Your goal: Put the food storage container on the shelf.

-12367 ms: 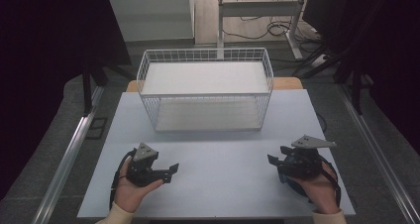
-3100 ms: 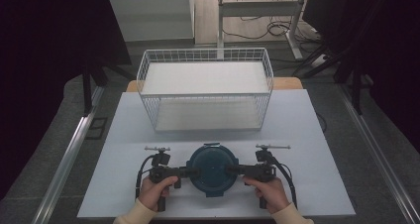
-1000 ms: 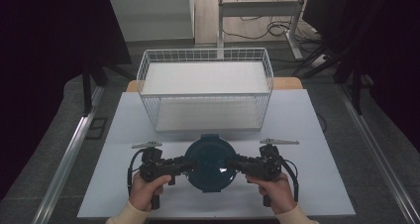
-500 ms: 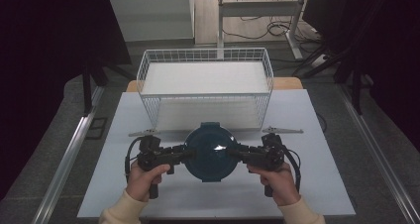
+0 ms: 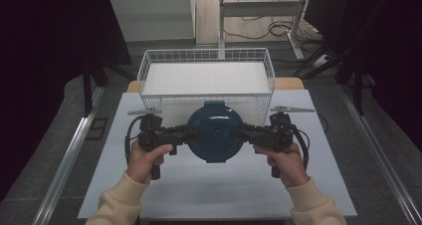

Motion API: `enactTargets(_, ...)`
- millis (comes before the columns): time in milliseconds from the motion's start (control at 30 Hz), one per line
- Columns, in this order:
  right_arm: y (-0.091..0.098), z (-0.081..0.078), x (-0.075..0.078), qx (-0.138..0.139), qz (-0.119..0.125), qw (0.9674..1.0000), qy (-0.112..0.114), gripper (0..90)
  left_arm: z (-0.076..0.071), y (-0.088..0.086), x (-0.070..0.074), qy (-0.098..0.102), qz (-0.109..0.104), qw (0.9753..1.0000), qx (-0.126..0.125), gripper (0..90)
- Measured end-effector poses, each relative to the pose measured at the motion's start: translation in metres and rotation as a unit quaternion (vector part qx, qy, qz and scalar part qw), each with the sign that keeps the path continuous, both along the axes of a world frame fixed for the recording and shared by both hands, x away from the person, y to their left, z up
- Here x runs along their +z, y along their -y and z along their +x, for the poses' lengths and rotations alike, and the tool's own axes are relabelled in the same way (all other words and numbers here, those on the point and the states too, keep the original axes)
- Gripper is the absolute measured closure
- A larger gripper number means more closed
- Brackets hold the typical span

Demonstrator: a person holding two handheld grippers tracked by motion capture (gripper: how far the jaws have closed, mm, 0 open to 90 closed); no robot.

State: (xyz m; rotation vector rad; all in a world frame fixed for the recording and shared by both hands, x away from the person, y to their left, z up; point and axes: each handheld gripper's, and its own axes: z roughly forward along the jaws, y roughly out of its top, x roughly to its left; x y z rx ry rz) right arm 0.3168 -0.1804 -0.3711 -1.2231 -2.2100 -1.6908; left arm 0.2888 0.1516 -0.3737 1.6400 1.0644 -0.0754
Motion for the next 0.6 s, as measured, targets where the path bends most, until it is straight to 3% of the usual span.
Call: enactTargets(600,-0.005,0.038,0.037,-0.004,-0.004,0.9998,0.019,43.0,0.042,-0.006,0.033,0.011,-0.004,0.9999,-0.006,42.8)
